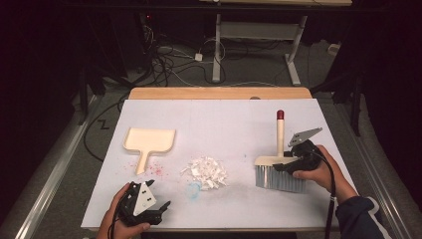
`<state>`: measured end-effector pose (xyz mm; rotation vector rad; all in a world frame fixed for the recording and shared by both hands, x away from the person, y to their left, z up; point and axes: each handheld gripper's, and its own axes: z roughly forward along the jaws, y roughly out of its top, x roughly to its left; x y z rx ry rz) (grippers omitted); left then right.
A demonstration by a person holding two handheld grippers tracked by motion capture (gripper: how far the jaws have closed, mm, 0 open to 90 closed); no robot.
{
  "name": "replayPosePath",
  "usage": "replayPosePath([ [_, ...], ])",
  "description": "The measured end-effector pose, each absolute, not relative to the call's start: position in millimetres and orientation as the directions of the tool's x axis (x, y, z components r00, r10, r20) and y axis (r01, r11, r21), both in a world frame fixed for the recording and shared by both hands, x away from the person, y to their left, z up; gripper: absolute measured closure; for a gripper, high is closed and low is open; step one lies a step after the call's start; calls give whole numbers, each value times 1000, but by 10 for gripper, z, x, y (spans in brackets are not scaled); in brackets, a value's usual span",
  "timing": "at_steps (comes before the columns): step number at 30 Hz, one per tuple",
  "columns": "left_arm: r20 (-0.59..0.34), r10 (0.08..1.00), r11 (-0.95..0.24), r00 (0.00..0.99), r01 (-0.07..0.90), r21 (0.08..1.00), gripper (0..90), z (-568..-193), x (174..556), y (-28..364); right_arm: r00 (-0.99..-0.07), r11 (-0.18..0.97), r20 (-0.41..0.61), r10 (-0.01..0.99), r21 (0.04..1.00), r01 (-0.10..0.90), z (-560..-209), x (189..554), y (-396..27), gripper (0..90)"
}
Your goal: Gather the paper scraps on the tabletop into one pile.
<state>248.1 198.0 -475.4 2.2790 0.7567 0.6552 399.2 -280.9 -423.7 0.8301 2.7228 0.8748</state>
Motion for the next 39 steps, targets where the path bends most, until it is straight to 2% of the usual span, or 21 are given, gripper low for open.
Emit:
replayPosePath([
  [8,241,658,-630,714,346,696,177,-4764,2485,1993,-800,669,-45,598,577,468,-4225,4086,-2787,350],
  [10,240,658,-629,714,347,696,177,-4763,2485,1993,-788,696,-107,607,551,461,-4216,4088,-2795,385],
  [11,242,656,-631,715,344,695,177,-4763,2484,1989,-786,700,-123,605,552,453,-4202,4091,-2809,376],
  [14,247,652,-636,717,341,692,177,-4762,2479,1982,-756,655,-121,644,599,462,-4167,4102,-2847,394],
  [21,247,651,-638,718,341,691,177,-4764,2479,1982,-620,567,-203,758,673,474,-4150,4086,-2830,524],
  [25,246,651,-638,718,342,690,177,-4768,2481,1983,-565,542,-212,797,664,515,-4221,4150,-2844,583],
  [26,246,650,-638,719,342,690,177,-4768,2482,1982,-556,539,-213,804,655,529,-4255,4183,-2849,638],
  [27,247,650,-639,719,340,690,177,-4767,2481,1980,-541,533,-214,813,648,545,-4295,4222,-2850,644],
  [29,248,647,-641,721,338,689,177,-4765,2478,1977,-528,508,-180,830,635,582,-4369,4296,-2848,687],
  [33,248,648,-639,720,338,691,177,-4767,2477,1984,-530,506,-176,829,638,580,-4412,4331,-2795,647],
  [39,250,649,-639,718,338,691,177,-4766,2473,1994,-508,468,-195,839,734,491,-4300,4215,-2748,463],
])
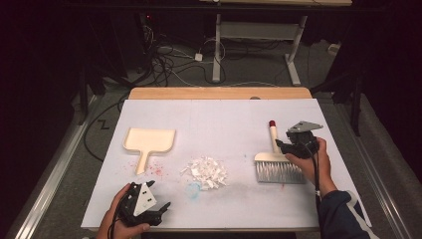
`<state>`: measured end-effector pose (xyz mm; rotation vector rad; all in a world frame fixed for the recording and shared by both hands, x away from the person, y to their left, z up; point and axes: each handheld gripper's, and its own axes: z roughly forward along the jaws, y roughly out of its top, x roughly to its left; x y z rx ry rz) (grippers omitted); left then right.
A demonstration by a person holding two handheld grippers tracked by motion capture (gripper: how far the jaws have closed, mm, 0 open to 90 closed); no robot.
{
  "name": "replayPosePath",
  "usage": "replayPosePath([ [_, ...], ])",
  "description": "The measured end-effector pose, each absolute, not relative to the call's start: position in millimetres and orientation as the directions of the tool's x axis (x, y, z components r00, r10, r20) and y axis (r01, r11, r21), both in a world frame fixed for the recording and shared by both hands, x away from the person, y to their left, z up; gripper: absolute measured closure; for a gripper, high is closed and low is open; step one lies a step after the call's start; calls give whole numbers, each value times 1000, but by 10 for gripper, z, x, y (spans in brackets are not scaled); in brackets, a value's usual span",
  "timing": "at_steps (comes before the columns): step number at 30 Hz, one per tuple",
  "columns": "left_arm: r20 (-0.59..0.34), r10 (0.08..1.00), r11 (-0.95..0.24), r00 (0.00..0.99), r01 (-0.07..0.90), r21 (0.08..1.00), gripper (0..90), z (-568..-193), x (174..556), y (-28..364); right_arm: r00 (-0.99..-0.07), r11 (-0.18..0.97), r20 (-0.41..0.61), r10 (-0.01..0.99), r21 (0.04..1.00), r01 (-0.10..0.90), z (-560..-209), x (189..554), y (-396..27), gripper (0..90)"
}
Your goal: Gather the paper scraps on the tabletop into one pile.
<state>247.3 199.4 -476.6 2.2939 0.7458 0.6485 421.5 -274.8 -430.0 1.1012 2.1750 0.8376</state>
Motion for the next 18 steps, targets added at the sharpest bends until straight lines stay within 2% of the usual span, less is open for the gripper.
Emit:
replayPosePath([
  [10,253,658,-634,709,341,694,177,-4759,2479,1999,-503,366,-182,845,883,295,-4039,3916,-2747,279],
  [15,255,667,-626,700,340,702,177,-4754,2486,2006,-477,308,-164,863,921,241,-3938,3809,-2739,240],
  [18,254,667,-624,700,340,703,177,-4753,2497,2003,-485,337,-197,852,916,220,-3902,3754,-2709,218],
])
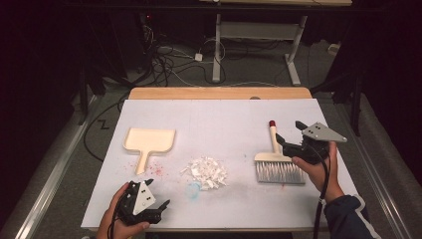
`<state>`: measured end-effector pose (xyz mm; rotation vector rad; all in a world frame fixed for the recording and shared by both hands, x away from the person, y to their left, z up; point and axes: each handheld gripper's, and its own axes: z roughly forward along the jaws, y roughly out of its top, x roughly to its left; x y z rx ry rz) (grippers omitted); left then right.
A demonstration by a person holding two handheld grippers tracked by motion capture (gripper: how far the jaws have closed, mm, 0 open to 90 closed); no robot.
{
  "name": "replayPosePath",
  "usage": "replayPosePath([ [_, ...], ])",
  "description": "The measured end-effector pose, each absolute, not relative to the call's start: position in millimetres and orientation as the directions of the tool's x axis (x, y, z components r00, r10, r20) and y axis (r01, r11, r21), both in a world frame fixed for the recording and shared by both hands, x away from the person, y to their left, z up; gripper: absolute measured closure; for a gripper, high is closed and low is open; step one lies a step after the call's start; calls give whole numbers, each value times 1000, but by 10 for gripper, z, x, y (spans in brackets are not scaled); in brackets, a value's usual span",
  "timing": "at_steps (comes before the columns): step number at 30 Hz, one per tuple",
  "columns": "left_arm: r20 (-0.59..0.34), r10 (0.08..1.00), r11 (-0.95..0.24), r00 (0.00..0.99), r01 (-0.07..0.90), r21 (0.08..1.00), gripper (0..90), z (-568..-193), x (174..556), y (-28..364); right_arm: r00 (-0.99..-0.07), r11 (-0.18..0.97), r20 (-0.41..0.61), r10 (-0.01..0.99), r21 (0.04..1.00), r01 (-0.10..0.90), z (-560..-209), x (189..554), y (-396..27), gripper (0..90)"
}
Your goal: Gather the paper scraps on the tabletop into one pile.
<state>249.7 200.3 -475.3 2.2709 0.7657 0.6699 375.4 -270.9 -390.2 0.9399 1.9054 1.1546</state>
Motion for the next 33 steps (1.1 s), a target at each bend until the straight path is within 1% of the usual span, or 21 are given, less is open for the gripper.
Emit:
replayPosePath([
  [4,259,669,-623,696,336,707,177,-4749,2504,2003,-492,323,-198,847,929,181,-3847,3654,-2696,214],
  [12,264,678,-616,686,334,714,177,-4738,2508,2010,-517,376,-258,816,916,137,-3799,3442,-2656,193],
  [15,268,685,-612,678,334,717,177,-4734,2508,2009,-525,368,-248,814,920,136,-3798,3362,-2676,193],
  [23,273,685,-613,675,332,717,177,-4730,2499,2007,-544,385,-263,797,915,122,-3851,3147,-2729,193],
  [33,275,687,-612,672,331,718,177,-4724,2488,2012,-552,402,-280,785,909,111,-3996,2948,-2836,195],
])
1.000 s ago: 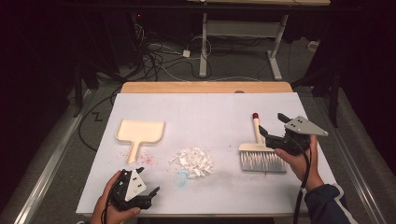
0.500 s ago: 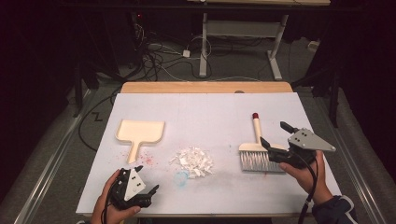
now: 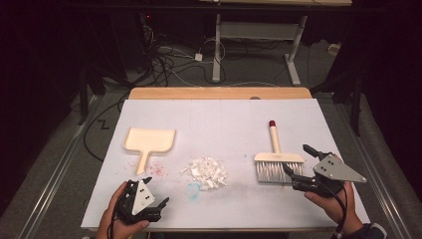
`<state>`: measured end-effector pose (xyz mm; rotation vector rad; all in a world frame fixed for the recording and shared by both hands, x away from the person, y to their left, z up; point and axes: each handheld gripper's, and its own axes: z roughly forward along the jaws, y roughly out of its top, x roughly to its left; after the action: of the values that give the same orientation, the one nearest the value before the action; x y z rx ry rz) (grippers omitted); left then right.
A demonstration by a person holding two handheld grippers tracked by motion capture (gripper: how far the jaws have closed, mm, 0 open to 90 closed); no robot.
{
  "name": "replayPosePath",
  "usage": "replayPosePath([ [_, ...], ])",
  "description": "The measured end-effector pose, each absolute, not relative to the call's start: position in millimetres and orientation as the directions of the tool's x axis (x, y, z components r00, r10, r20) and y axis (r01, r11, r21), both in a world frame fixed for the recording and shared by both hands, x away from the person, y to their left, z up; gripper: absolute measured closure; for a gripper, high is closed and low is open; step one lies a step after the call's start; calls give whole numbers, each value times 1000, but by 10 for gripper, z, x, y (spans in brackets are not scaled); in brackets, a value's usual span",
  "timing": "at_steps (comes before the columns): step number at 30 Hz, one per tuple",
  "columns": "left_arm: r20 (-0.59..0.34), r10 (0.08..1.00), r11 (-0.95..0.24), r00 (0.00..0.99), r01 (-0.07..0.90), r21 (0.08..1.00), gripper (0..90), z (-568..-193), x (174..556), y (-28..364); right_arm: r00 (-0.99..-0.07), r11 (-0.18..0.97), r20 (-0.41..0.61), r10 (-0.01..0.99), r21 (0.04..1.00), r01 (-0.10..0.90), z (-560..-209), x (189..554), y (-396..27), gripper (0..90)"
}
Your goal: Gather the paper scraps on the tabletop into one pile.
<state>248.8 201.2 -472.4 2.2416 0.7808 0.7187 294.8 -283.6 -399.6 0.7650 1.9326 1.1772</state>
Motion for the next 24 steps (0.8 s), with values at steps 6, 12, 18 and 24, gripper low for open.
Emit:
replayPosePath([
  [6,278,684,-614,674,327,718,176,-4724,2494,2012,-549,419,-294,783,901,115,-4114,2860,-2925,195],
  [12,279,686,-616,672,333,713,176,-4731,2506,1999,-554,434,-293,779,890,140,-4306,2767,-3030,195],
  [18,290,695,-607,658,322,727,167,-4709,2487,1986,-565,452,-286,774,875,175,-4553,2725,-3140,195],
  [24,309,676,-616,669,283,735,166,-4688,2442,1977,-564,443,-270,780,875,193,-4610,2702,-3130,174],
])
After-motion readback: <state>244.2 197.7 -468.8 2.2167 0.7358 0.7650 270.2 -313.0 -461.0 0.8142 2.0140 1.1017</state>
